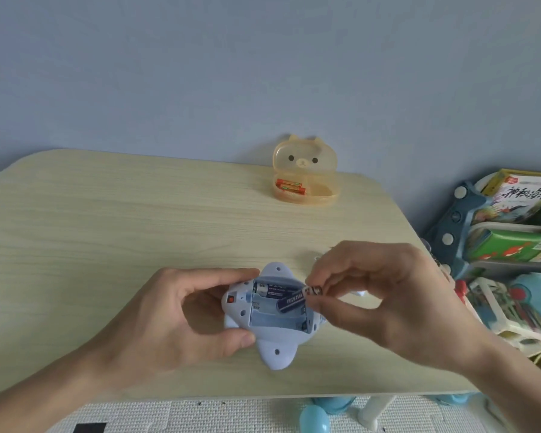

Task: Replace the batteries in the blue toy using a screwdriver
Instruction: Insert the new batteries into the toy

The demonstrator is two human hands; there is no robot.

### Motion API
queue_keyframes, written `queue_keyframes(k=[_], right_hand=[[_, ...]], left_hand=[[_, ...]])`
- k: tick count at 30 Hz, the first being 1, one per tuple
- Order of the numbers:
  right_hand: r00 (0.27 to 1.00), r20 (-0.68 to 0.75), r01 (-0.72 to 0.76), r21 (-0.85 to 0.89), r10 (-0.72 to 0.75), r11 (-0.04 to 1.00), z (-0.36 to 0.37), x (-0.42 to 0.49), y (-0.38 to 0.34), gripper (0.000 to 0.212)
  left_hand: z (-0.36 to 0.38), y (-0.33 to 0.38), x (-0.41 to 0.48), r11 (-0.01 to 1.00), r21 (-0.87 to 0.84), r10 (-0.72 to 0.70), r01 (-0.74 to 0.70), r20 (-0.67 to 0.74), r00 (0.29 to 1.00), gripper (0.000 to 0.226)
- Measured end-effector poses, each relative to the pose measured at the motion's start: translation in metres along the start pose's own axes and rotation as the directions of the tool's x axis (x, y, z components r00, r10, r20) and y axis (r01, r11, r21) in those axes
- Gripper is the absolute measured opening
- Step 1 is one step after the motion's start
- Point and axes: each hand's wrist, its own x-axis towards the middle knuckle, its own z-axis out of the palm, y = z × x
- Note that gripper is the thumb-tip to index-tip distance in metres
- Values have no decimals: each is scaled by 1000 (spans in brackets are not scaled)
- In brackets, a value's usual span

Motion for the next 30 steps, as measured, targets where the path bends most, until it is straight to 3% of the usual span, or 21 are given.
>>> queue_keyframes(k=[3,7,12,22,30], right_hand=[[999,-31,29,-29,-30,999,9,-4,6,14],[996,-52,62,-199,-74,978,16,-2,9,13],[996,-87,-1,-217,-18,976,15,-2,12,15],[997,-10,-71,-429,74,900,22,6,-7,5],[987,91,-73,-489,135,869,27,11,-14,16]], left_hand=[[-1,1,0,1000,10,10,-10,-11,1000,69],[-2,0,0,1000,15,1,-1,-8,1000,68],[-1,-1,0,1000,-3,-16,16,-18,1000,65],[-1,-6,2,998,-58,3,-3,-8,1000,66],[2,-11,2,990,-141,5,-4,10,1000,63]])
